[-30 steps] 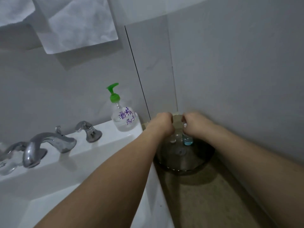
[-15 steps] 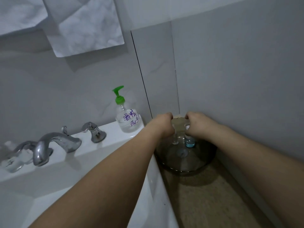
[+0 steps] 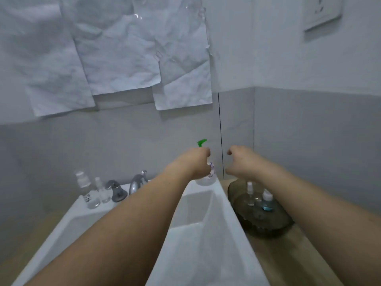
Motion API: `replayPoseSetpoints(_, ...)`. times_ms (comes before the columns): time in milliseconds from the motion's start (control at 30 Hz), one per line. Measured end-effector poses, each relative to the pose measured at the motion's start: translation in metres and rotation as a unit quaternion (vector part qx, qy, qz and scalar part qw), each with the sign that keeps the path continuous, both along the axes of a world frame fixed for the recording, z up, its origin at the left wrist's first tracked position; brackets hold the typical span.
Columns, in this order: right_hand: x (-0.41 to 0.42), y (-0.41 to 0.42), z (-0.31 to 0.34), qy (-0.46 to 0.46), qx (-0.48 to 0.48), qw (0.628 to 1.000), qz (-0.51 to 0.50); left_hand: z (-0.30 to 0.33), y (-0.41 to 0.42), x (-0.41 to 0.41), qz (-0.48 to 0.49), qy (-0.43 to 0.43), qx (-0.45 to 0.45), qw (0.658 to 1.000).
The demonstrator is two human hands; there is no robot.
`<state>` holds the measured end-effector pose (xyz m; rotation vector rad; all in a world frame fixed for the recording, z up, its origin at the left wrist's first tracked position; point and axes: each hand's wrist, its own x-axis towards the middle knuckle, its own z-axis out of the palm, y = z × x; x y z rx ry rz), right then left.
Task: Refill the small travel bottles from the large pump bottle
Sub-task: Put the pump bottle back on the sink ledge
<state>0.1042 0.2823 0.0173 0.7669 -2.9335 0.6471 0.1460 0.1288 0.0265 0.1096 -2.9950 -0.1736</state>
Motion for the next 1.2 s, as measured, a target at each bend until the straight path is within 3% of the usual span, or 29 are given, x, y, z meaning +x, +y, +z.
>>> replayPoseSetpoints(233, 0.059, -0.106, 0.039, 0.03, -0.011, 0.996, 0.088, 0.034, -0.093, 0.075, 0.06, 0.029, -0.011, 0.998)
replayPoseSetpoints(433, 0.094, -0.208, 0.03, 0.036, -0.011, 0.988, 0.149, 0.038, -0.191, 0.136, 0.137, 0.047, -0.048, 0.988)
replayPoseSetpoints(700, 0.095, -0.313, 0.008, 0.048, 0.031, 0.981, 0.187, -0.001, -0.307, 0.169, 0.271, 0.067, 0.102, 0.955)
replayPoseSetpoints(933, 0.064, -0.374, -0.017, 0.033, 0.091, 0.98, 0.176, -0.031, -0.354, 0.138, 0.26, 0.1, 0.185, 0.942)
replayPoseSetpoints(1200, 0.039, -0.417, -0.048, 0.01, 0.116, 0.976, 0.185, -0.051, -0.378, 0.117, 0.244, 0.149, 0.196, 0.938)
